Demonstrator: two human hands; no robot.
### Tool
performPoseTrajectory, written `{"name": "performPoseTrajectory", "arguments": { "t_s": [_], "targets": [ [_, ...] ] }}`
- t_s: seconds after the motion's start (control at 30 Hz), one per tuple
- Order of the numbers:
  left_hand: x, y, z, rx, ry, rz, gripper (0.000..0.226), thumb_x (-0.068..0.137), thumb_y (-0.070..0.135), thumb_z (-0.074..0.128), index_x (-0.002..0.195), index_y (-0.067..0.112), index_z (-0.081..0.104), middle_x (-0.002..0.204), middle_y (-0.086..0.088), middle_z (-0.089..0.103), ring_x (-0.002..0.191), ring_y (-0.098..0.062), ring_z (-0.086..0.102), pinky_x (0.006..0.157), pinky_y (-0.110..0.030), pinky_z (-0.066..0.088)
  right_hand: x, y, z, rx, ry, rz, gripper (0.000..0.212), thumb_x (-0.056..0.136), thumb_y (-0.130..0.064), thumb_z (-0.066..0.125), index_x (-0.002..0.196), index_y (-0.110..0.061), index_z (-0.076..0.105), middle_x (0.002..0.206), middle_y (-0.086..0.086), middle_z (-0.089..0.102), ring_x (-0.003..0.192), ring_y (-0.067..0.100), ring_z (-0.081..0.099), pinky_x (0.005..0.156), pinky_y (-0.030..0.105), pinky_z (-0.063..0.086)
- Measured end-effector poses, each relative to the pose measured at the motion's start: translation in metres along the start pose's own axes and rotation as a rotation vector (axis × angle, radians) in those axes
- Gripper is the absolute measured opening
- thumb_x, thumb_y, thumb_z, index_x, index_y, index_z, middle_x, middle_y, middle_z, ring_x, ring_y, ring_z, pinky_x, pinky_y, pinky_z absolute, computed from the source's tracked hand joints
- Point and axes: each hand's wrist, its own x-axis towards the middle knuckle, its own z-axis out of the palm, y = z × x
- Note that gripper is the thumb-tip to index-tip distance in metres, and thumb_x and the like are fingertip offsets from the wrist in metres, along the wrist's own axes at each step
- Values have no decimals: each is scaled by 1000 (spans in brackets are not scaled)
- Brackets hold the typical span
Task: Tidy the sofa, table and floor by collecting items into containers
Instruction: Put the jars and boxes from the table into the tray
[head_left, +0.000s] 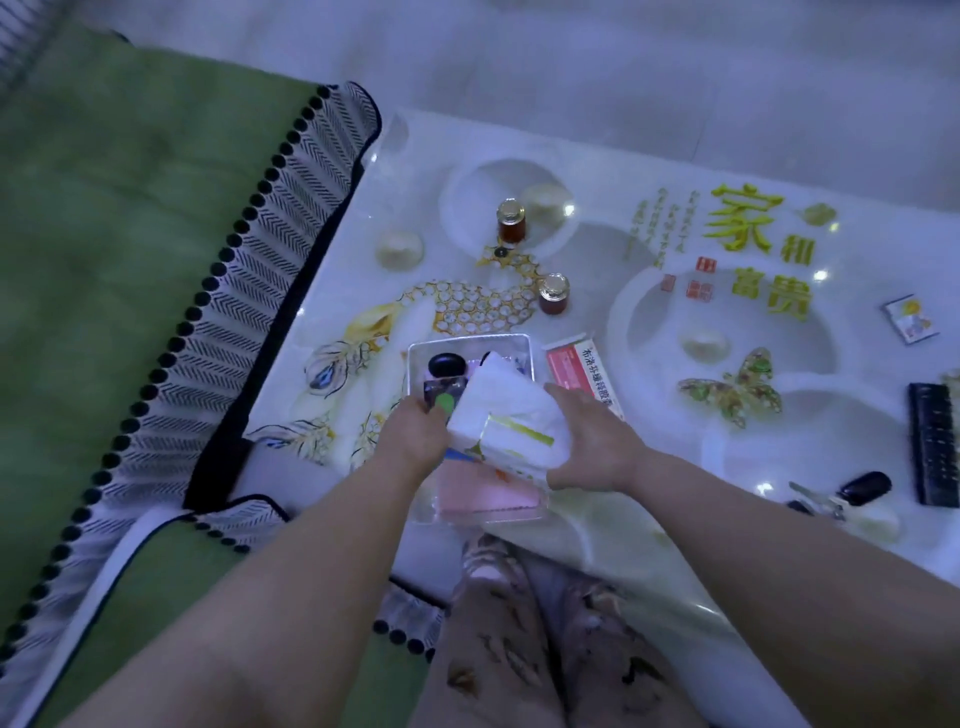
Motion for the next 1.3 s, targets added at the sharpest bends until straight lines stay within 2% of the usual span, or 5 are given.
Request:
{"name": "performPoseTrajectory", "arguments": {
  "t_s": [0.5,0.77,0.93,1.13,1.3],
  "targets": [
    [27,-88,9,152,-204,-41,36,95,23,46,125,3,49,126,-15,58,116,-31,55,88,-28,42,46,-44,74,-341,-254,-99,102,71,-24,73,150,-16,9,142,9,30,125,29,36,96,34,40],
    [37,-80,12,228,-281,54,30,95,12,43,116,-4,59,120,-18,60,111,-31,58,88,-30,46,57,-44,90,-482,-249,-106,93,76,-29,74,149,-24,17,150,3,27,132,27,33,104,40,36],
    [40,-68,17,266,-335,85,28,91,6,41,63,10,42,77,-16,57,83,-34,53,63,-30,41,62,-39,91,-372,-313,-37,76,88,-15,58,150,-25,15,152,4,26,131,28,36,103,39,39],
    [43,-45,9,214,-277,106,23,94,9,42,104,-1,60,112,-18,63,105,-33,58,86,-33,48,65,-31,76,-514,-261,-14,61,89,-3,40,145,-25,31,124,10,53,116,28,49,86,34,45],
    [57,-28,14,273,-235,150,16,94,5,40,89,10,54,95,-17,59,85,-25,52,72,-29,42,68,-37,87,-593,-215,-73,49,89,-10,40,138,-12,33,123,12,53,111,30,48,86,37,37]
  ]
}}
